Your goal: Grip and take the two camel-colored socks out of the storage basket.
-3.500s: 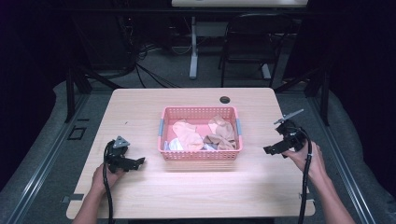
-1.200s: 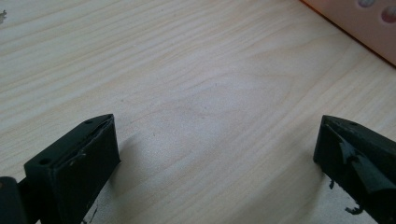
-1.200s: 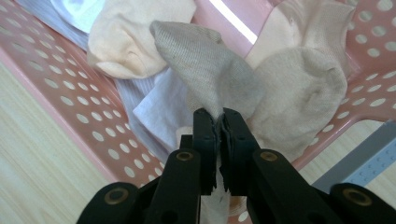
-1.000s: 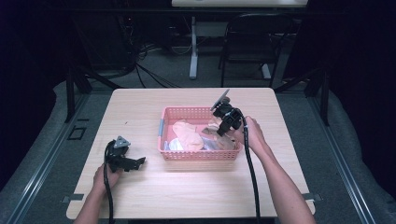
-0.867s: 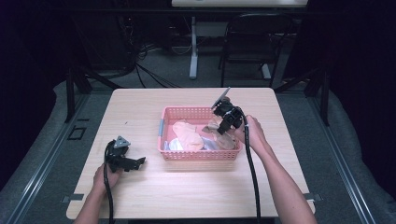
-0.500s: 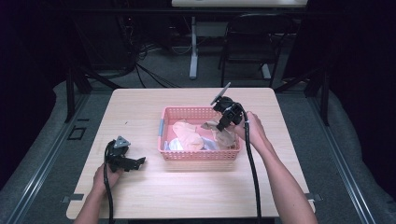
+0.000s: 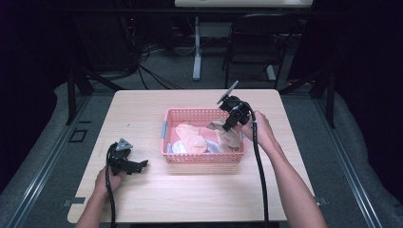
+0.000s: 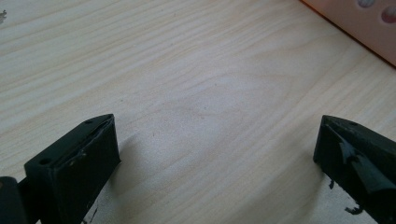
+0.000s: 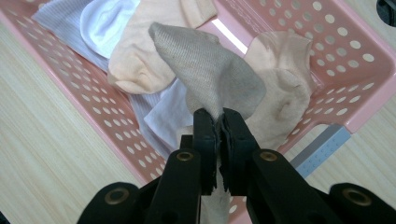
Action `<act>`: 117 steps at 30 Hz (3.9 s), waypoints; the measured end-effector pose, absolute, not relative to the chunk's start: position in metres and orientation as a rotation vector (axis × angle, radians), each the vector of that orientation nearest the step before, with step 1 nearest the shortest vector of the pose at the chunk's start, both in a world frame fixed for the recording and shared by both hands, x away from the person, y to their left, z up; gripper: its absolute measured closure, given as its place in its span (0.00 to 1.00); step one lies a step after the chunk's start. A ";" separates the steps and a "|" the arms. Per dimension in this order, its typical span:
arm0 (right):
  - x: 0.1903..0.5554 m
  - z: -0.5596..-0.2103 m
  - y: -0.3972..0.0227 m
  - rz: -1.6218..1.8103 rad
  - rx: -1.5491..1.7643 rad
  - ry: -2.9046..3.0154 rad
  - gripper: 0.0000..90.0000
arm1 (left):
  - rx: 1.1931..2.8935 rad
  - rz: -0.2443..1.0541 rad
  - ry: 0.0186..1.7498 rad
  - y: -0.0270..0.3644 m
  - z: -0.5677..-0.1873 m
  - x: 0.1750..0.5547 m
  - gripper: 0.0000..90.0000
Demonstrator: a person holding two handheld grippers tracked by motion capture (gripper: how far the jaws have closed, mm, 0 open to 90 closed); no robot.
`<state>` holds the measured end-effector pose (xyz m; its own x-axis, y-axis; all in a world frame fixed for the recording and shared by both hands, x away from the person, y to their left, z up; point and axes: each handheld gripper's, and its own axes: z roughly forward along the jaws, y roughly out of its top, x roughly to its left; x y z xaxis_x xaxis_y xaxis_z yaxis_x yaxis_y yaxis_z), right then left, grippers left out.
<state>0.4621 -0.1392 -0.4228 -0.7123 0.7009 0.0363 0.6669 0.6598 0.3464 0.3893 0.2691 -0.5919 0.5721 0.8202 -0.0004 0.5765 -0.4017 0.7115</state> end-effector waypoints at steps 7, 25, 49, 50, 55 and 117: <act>0.459 -0.414 -0.140 0.521 1.134 2.771 0.95 | 2.128 0.464 1.111 0.269 -0.592 0.389 0.00; 0.455 -0.395 -0.145 0.554 1.117 2.765 0.95 | 2.127 0.463 1.111 0.269 -0.592 0.389 0.00; 0.443 -0.363 -0.211 0.535 1.219 2.677 0.95 | 2.126 0.469 1.118 0.269 -0.592 0.388 0.00; 0.442 -0.363 -0.213 0.546 1.227 2.664 0.95 | 2.126 0.469 1.119 0.269 -0.592 0.388 0.00; 0.438 -0.357 -0.232 0.542 1.254 2.642 0.95 | 2.127 0.469 1.119 0.269 -0.592 0.388 0.00; 0.435 -0.490 -0.313 0.370 1.607 2.501 0.95 | 2.126 0.469 1.118 0.269 -0.592 0.388 0.00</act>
